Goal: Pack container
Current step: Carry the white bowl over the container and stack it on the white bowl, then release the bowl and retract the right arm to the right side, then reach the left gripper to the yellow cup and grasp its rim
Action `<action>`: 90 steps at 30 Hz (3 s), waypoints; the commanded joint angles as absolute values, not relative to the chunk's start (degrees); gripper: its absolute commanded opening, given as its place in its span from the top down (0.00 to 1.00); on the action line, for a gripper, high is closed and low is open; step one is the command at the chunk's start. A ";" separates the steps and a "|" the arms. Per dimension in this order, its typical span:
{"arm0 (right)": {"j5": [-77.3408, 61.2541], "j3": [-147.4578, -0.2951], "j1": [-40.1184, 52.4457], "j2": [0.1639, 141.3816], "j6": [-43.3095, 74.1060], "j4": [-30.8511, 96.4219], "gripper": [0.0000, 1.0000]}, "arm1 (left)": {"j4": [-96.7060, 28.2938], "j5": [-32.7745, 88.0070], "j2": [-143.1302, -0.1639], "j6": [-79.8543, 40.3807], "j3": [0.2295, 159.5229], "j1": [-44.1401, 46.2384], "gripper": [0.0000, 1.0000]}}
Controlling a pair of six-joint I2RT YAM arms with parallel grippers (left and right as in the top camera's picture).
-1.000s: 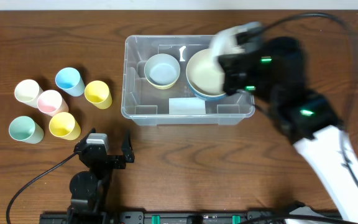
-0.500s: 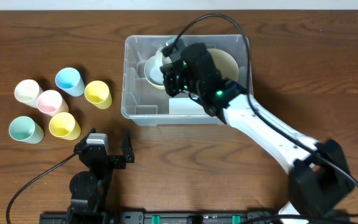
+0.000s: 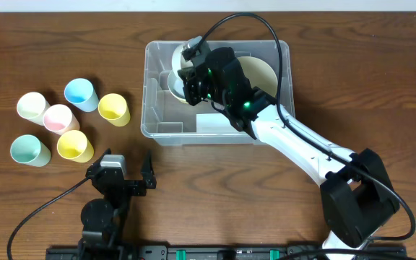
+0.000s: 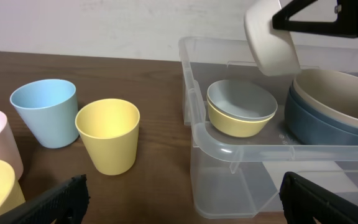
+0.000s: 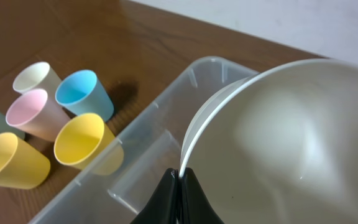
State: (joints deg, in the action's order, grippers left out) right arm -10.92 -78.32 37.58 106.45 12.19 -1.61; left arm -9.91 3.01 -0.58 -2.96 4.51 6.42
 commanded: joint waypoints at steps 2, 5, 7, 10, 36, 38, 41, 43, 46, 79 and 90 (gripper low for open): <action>-11.35 -79.88 37.93 108.18 12.82 -2.87 0.98 | -11.70 3.42 -0.23 -2.83 3.53 6.17 0.02; -11.38 -79.90 37.93 109.73 12.82 -3.55 0.98 | -11.70 3.42 -0.23 -2.83 3.53 6.17 0.02; -11.38 -79.88 37.93 110.74 12.82 -3.92 0.98 | -11.70 3.42 -0.23 -2.83 3.53 6.17 0.02; -11.57 -79.90 38.09 112.07 12.86 -3.88 0.98 | -11.70 3.42 -0.23 -2.83 3.53 6.17 0.02; -18.72 -90.21 38.09 111.00 11.86 11.27 0.38 | -11.70 3.42 -0.23 -2.83 3.53 6.17 0.02; -16.34 -96.27 37.36 108.60 9.63 21.12 0.30 | -11.70 3.42 -0.23 -2.83 3.53 6.17 0.02; -9.58 -104.84 34.96 105.19 8.91 34.65 0.17 | -11.70 3.42 -0.23 -2.83 3.53 6.17 0.02; -5.43 -109.06 32.56 103.28 9.30 41.25 0.08 | -11.70 3.42 -0.23 -2.83 3.53 6.17 0.02; 1.26 -113.34 26.85 100.44 14.57 49.25 0.01 | -11.70 3.42 -0.23 -2.83 3.53 6.17 0.02; 6.63 -114.58 -21.63 101.60 29.12 69.19 0.01 | -24.86 6.90 -7.53 -6.09 25.63 6.17 0.02; 6.66 -114.58 -21.63 101.60 29.12 69.21 0.01 | -70.22 2.00 -54.94 -1.76 83.33 6.17 0.02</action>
